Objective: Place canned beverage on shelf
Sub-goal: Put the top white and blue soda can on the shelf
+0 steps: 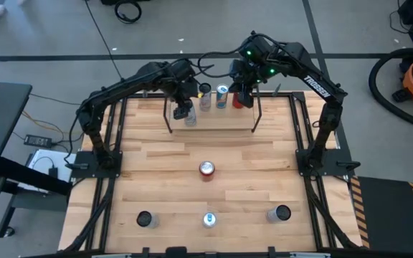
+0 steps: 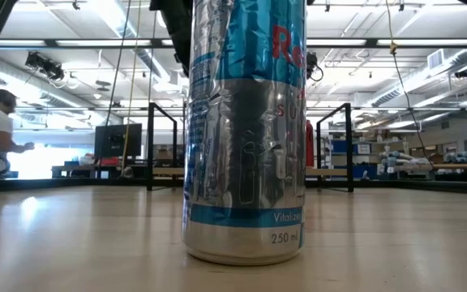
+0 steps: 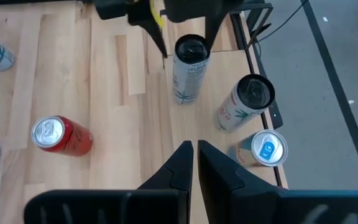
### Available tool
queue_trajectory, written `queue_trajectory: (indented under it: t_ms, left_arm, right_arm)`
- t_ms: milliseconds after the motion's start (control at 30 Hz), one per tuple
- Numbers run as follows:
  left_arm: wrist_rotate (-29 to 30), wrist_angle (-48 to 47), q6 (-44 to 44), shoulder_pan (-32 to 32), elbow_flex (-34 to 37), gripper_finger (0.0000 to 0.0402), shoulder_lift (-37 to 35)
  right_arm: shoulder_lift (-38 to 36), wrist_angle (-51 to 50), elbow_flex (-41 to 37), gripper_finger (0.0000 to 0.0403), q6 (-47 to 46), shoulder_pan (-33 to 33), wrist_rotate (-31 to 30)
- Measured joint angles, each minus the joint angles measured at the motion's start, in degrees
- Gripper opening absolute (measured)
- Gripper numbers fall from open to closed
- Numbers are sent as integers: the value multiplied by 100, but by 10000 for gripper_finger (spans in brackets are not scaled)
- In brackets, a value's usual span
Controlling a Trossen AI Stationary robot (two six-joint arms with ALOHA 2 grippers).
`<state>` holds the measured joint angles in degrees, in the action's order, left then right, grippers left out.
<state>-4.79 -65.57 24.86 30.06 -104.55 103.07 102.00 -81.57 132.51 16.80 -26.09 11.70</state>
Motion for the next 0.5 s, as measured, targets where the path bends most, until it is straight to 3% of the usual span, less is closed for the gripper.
queue_trajectory:
  t_ms: [500]
  left_arm:
    - [1, -76, -325, 149, 0, 291, 46]
  right_arm:
    - [0, -152, 0, 31, 97, 0, 298]
